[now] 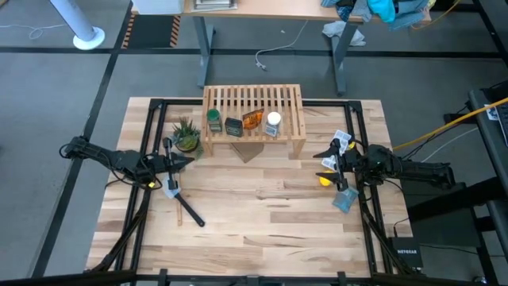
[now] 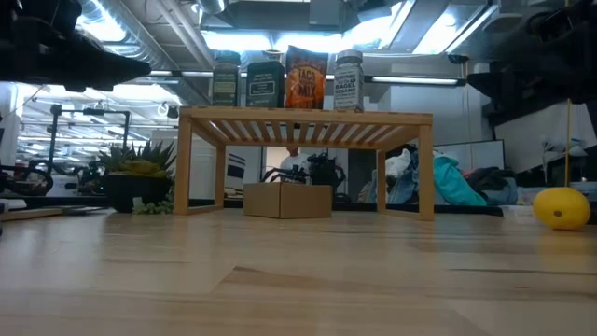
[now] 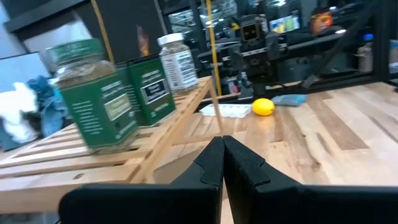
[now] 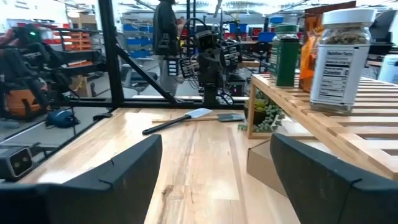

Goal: Shelf spices
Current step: Return to Home Position

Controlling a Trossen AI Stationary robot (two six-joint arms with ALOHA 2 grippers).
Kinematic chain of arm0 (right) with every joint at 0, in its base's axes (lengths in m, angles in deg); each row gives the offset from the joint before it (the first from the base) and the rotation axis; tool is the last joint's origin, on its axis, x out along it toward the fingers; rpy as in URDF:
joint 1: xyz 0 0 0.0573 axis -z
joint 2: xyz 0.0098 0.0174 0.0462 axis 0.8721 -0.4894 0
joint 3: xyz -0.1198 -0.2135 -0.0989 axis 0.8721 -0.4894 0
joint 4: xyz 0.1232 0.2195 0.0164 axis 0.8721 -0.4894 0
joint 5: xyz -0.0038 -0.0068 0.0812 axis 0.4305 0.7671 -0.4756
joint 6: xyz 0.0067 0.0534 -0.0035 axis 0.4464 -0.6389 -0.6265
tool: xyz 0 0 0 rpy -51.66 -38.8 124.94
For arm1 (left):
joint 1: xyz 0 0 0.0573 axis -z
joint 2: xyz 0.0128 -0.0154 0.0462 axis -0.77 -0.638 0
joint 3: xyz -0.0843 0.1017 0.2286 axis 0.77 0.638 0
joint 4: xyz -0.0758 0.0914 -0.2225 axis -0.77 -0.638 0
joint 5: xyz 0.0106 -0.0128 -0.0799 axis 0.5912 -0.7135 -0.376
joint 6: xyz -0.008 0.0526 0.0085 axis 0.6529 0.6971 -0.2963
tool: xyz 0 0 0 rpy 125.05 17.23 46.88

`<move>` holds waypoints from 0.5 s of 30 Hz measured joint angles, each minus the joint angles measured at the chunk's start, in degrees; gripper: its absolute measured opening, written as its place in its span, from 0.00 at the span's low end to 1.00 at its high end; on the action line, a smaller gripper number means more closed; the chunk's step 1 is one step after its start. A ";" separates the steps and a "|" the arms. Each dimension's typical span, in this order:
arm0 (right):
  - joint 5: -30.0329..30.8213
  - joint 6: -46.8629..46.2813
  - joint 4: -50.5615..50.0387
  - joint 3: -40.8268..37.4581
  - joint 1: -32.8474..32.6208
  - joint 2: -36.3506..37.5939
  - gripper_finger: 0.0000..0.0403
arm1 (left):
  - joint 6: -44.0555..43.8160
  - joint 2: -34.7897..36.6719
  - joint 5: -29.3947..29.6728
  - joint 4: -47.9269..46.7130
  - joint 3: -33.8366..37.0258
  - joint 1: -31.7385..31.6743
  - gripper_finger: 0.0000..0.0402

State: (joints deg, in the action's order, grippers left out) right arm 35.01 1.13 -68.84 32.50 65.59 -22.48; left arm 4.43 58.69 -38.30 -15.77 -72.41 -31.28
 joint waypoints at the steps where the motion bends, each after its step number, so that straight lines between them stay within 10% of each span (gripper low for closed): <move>1: 0.46 0.00 -0.06 0.00 0.00 0.00 0.76 | -0.02 0.00 0.80 0.02 0.00 0.00 0.00; 15: 1.10 -0.03 -0.08 0.00 0.00 0.00 0.76 | 0.56 0.00 1.93 0.02 0.00 0.00 0.00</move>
State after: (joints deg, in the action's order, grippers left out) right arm 36.11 1.10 -68.92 32.50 65.59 -22.48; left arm 4.98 58.69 -36.37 -15.75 -72.41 -31.28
